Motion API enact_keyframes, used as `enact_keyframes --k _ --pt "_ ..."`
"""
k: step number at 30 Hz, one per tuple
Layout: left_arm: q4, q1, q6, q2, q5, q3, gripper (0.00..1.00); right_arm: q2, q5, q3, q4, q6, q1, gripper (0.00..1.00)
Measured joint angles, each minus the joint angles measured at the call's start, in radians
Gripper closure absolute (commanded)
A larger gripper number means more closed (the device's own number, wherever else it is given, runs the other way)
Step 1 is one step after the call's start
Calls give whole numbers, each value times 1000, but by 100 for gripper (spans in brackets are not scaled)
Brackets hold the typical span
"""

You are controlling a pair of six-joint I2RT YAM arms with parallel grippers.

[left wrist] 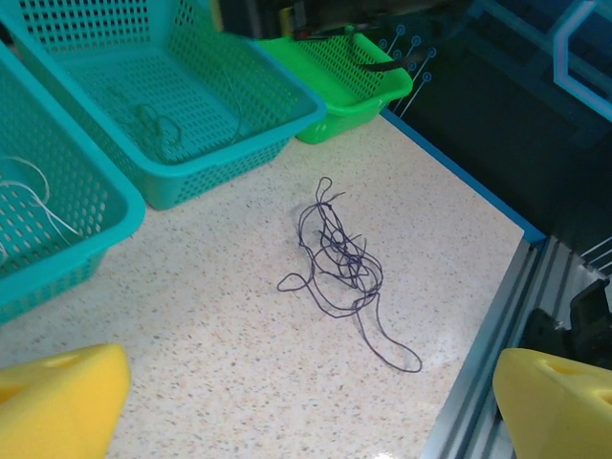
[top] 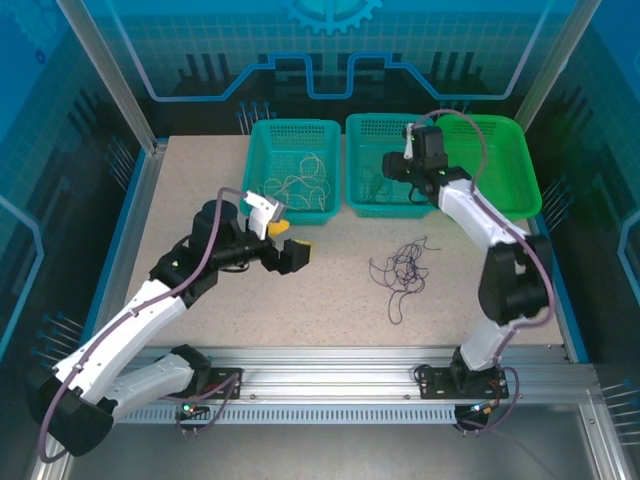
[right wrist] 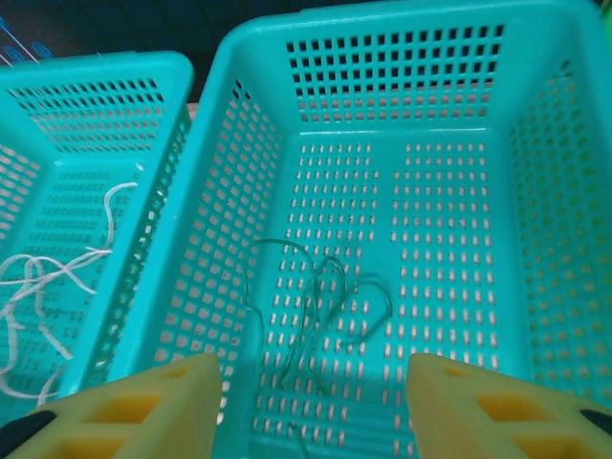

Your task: Untangle the cables

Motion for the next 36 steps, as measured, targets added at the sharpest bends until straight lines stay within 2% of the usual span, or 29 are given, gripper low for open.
enact_keyframes --k 3,8,11,13,16,21,23,25,28,29,32,36 --pt "77 -31 -79 61 7 -13 5 -203 1 -170 21 43 1 46" --pt "203 -159 -202 239 -11 -21 7 -542 68 -474 48 136 -3 45" --pt "266 -230 -278 378 -40 -18 14 -672 106 -613 -3 183 -11 44" --pt "302 -264 -330 473 -63 -16 19 -706 114 -663 -53 205 -16 44" --pt "329 -291 -411 605 -98 8 22 -724 109 -698 -122 227 -16 43" --pt "370 -303 -509 795 -149 108 24 -738 45 -745 -135 250 -17 43" --pt "395 -303 -536 855 -162 152 31 -718 2 -747 -132 253 -17 43" --pt "414 -303 -558 900 -168 189 49 -687 -36 -747 -122 247 -13 43" --pt "431 -303 -575 943 -174 226 91 -620 -88 -745 -104 216 10 42" --pt "434 -303 -583 947 -175 229 100 -586 -107 -737 -104 200 31 42" --pt "436 -301 -582 946 -174 228 100 -479 -132 -681 -108 157 117 40" --pt "418 -294 -574 917 -190 206 100 -351 -105 -591 -101 139 209 42"
